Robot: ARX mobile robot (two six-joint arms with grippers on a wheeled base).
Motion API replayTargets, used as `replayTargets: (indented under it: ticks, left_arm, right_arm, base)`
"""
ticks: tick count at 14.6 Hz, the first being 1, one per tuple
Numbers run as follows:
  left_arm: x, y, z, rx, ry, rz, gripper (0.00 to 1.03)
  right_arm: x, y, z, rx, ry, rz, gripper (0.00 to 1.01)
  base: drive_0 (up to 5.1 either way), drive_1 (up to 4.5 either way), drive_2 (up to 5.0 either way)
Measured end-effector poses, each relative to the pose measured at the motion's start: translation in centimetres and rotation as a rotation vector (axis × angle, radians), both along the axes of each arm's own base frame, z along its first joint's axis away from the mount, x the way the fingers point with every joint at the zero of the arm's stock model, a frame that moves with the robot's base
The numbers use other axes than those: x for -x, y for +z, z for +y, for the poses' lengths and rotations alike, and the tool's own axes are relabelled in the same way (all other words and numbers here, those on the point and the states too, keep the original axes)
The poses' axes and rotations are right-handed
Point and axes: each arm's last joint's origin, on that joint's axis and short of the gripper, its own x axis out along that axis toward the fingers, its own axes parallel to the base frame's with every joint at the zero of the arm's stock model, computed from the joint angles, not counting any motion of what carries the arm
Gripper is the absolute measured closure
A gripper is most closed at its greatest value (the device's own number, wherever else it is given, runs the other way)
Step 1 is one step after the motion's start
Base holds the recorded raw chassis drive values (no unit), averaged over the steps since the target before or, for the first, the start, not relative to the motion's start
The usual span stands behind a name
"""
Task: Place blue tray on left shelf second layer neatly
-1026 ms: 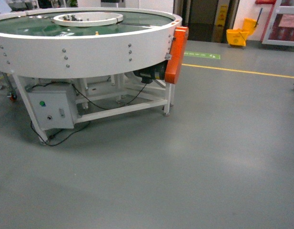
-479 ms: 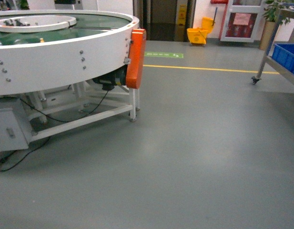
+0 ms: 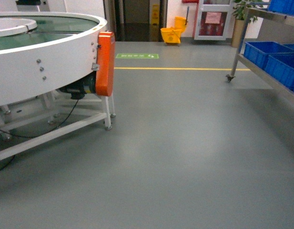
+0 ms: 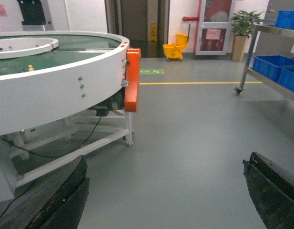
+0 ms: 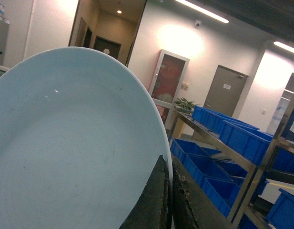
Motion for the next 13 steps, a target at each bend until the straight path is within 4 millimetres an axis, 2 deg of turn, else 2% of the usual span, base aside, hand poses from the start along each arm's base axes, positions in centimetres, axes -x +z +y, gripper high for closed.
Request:
replayTargets:
  ticks: [5,12,13]
  left_arm:
    - [0.0,0.01,0.0,0.0,0.001,-0.001,0.05]
    - [0.0,0.01,0.01,0.0,0.002,-0.002,0.05]
    - [0.0,0.0,0.0,0.0,0.002,0.0,0.05]
  right_arm:
    - [0.0,0.01,-0.01,0.0,-0.001,-0.002,0.99]
    - [0.07,0.07,0.01,0.001,-0.001,-0.005,0.99]
    - [0.18,0.23,0.07,0.006,0.005,-0.018,0.99]
  base:
    - [-1.6,2.3,-5.6]
    - [-1.7,-1.66,-1.7]
    - [1.5,-0.82,-6.9]
